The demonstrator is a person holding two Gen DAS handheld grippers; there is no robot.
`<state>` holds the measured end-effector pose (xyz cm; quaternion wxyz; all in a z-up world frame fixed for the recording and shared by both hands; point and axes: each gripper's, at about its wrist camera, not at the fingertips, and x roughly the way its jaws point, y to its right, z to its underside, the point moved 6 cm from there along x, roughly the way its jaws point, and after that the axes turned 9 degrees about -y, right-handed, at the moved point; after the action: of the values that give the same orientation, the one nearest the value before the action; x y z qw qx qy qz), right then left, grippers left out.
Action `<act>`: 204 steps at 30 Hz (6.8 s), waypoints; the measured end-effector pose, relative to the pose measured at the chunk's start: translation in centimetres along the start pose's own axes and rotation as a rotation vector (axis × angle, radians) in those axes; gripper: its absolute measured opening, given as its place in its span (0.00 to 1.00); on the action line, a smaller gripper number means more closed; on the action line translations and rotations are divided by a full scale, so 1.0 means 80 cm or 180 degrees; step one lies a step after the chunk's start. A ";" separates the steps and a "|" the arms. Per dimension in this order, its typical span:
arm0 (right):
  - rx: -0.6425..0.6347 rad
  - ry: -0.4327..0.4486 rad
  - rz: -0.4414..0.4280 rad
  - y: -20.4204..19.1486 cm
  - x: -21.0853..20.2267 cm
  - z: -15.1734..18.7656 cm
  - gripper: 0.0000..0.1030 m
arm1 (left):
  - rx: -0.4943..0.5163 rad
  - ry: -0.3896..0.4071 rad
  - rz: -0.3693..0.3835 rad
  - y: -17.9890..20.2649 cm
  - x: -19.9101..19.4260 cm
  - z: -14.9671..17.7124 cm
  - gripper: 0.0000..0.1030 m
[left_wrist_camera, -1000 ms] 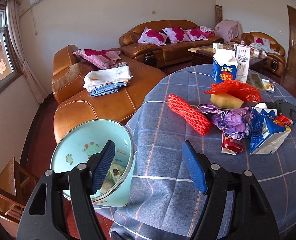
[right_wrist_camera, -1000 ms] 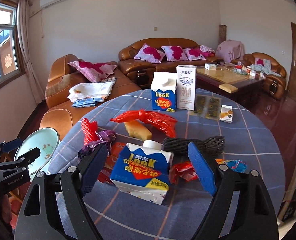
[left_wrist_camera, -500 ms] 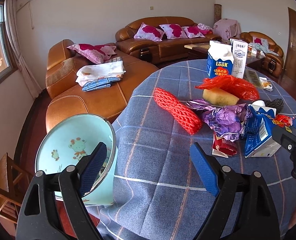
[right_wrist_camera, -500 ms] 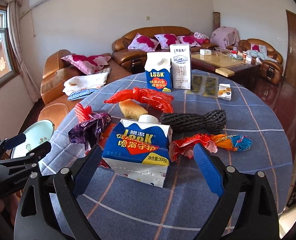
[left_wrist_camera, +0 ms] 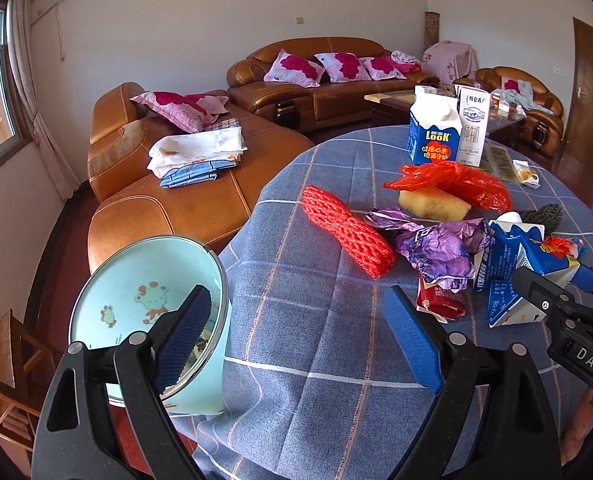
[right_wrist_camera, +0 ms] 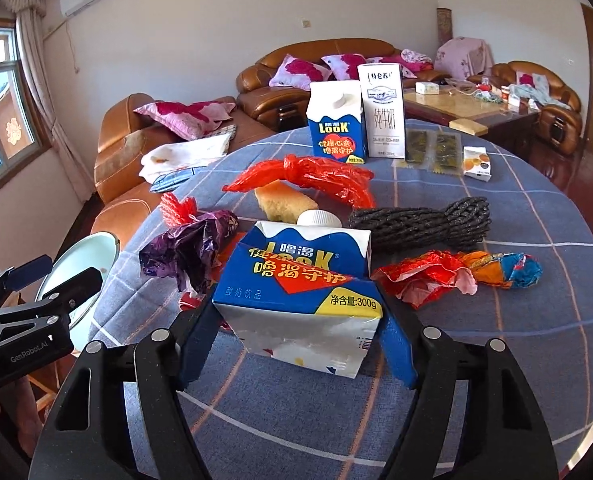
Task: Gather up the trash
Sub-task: 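Grasp the white LOOK milk carton with the right gripper while the left grasps a purple wrapper, then carry the carton and purple wrapper over the light blue bucket, then open both grippers to drop the carton and wrapper into the bucket, then grasp the red printed snack packet with the left gripper while the right grasps the orange-blue candy wrapper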
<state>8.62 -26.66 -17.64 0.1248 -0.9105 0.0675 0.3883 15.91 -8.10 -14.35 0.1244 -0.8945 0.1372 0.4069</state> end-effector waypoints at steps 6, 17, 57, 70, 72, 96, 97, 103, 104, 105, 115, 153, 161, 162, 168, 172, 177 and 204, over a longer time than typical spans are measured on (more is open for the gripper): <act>-0.0107 0.0454 0.0147 0.003 -0.045 -0.013 0.69 | 0.0058 0.0114 0.0053 0.017 -0.015 -0.014 0.84; 0.0023 0.0827 0.0377 0.051 -0.085 -0.024 0.69 | 0.0369 0.0224 0.0281 0.101 -0.018 -0.035 0.85; -0.0558 0.0839 -0.0431 -0.063 -0.038 -0.072 0.69 | -0.0209 0.0468 -0.0058 -0.057 -0.067 -0.016 0.11; -0.0929 0.0700 -0.0829 -0.161 0.012 -0.101 0.69 | -0.0503 0.0520 -0.0523 -0.141 -0.075 -0.017 0.11; -0.0968 0.0685 -0.0886 -0.173 0.019 -0.104 0.69 | -0.0546 0.0500 -0.0621 -0.155 -0.072 -0.016 0.11; -0.1381 0.0531 -0.1230 -0.278 0.065 -0.101 0.69 | -0.0709 0.0153 -0.1181 -0.233 -0.055 0.009 0.11; -0.1400 0.0525 -0.1245 -0.281 0.066 -0.100 0.69 | -0.0716 0.0149 -0.1195 -0.235 -0.054 0.010 0.11; -0.1519 0.0490 -0.1293 -0.299 0.075 -0.095 0.69 | -0.0739 0.0121 -0.1226 -0.243 -0.050 0.008 0.11; -0.1547 0.0482 -0.1299 -0.300 0.078 -0.093 0.69 | -0.0736 0.0117 -0.1222 -0.243 -0.049 0.008 0.11; -0.1570 0.0473 -0.1303 -0.302 0.080 -0.091 0.69 | -0.0735 0.0112 -0.1219 -0.242 -0.048 0.008 0.11; -0.1647 0.0424 -0.1316 -0.310 0.084 -0.081 0.69 | -0.0734 0.0039 -0.1199 -0.246 -0.040 0.012 0.11; -0.1353 0.0355 -0.0730 -0.236 0.056 -0.076 0.75 | -0.0657 -0.0025 -0.0674 -0.193 -0.019 0.016 0.50; -0.0910 0.0373 -0.0183 -0.113 0.011 -0.068 0.75 | -0.0266 -0.0007 -0.0292 -0.096 -0.009 0.002 0.59; -0.0838 0.0372 -0.0095 -0.095 0.006 -0.066 0.75 | -0.0208 -0.0001 -0.0252 -0.083 -0.008 0.000 0.61; -0.0388 0.0375 0.0342 0.008 -0.024 -0.055 0.76 | 0.0111 0.0068 -0.0004 -0.003 -0.007 -0.012 0.64; -0.0153 0.0412 0.0574 0.059 -0.040 -0.043 0.80 | 0.0282 0.0043 0.0085 0.038 0.001 -0.014 0.64; 0.0089 0.0312 0.0643 0.097 -0.040 -0.025 0.81 | 0.0415 0.0009 0.0193 0.080 0.013 -0.015 0.65; 0.0374 0.0167 0.0751 0.136 -0.029 0.004 0.82 | 0.0673 -0.0598 0.0673 0.150 0.086 0.005 0.43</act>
<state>4.44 -36.92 -18.09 0.1297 -0.8972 0.2000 0.3718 15.80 -20.16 -21.22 0.1866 -0.8150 0.2603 0.4829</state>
